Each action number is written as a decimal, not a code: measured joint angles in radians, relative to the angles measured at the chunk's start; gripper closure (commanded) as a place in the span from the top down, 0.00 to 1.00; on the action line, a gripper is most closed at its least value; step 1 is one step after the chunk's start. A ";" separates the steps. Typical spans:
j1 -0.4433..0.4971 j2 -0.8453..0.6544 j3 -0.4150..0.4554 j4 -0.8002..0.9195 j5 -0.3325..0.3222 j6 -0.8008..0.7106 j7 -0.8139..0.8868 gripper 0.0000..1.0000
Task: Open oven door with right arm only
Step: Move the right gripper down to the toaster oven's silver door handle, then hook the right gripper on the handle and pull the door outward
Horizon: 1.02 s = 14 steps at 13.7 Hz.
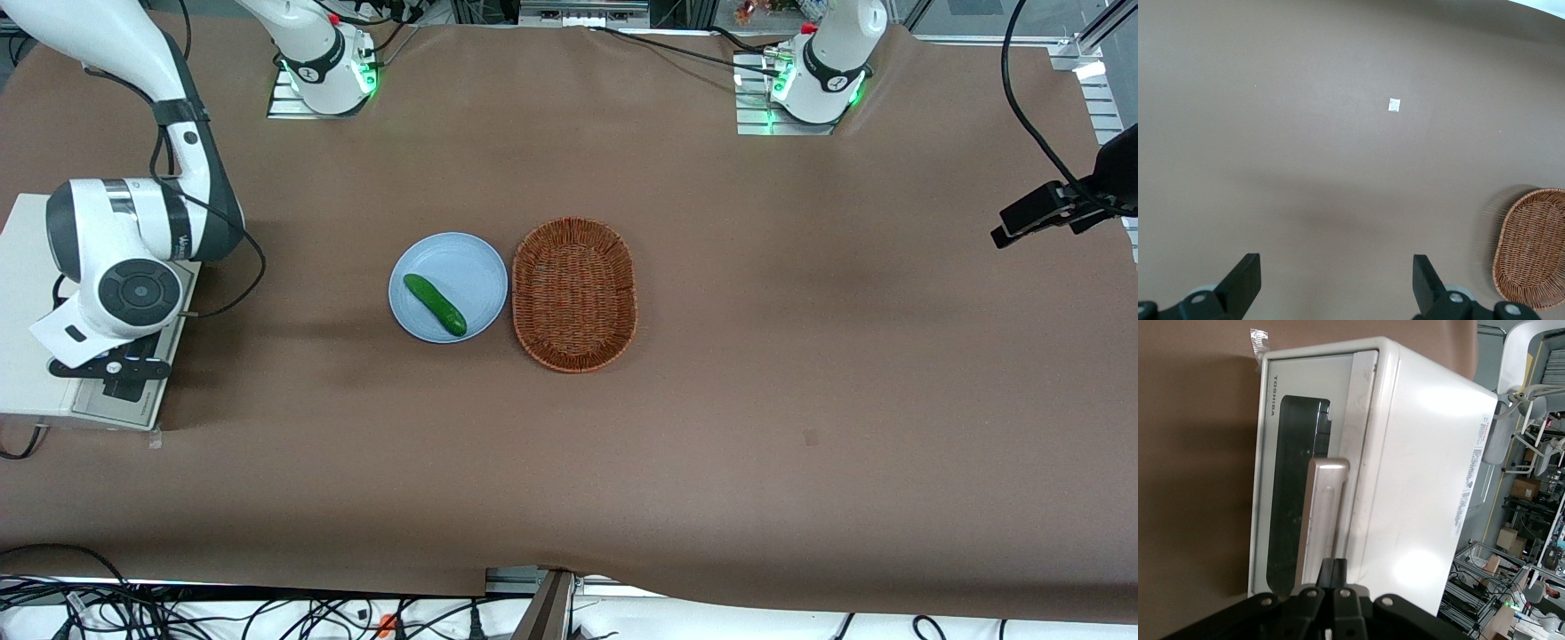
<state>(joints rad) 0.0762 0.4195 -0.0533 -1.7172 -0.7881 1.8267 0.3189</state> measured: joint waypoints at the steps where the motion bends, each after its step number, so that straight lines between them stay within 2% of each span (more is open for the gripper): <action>1: 0.000 0.007 0.000 0.001 -0.001 0.004 0.005 0.00; 7: -0.034 0.037 -0.005 0.001 -0.001 0.041 0.015 0.00; 14: -0.030 0.042 -0.003 0.002 0.000 0.039 0.073 0.00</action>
<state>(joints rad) 0.0464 0.4614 -0.0561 -1.7157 -0.7877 1.8658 0.3918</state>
